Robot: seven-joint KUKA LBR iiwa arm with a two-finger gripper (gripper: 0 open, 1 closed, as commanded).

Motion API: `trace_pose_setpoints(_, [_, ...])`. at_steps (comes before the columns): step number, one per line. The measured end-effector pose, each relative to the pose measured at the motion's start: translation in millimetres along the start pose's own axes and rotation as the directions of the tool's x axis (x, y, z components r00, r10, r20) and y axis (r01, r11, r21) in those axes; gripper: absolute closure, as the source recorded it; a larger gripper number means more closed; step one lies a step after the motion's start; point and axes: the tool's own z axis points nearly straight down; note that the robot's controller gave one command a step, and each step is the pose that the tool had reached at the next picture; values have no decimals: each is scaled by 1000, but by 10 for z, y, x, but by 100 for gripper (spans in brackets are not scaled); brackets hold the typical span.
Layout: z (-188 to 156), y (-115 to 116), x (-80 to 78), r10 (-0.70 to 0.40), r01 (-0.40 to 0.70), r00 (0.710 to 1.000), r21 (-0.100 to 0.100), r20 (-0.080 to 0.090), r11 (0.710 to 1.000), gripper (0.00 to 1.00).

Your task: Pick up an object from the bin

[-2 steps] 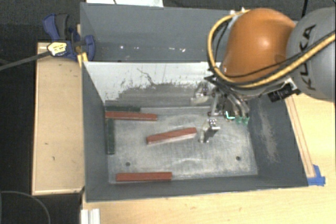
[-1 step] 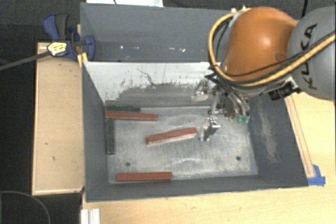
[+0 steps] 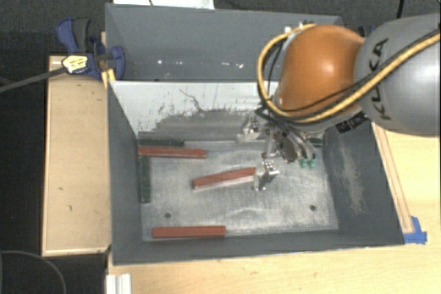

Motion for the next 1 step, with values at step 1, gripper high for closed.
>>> trace_pose_setpoints(1, [386, 244, -274, -273, 273, 962, -1, 0, 962, 0])
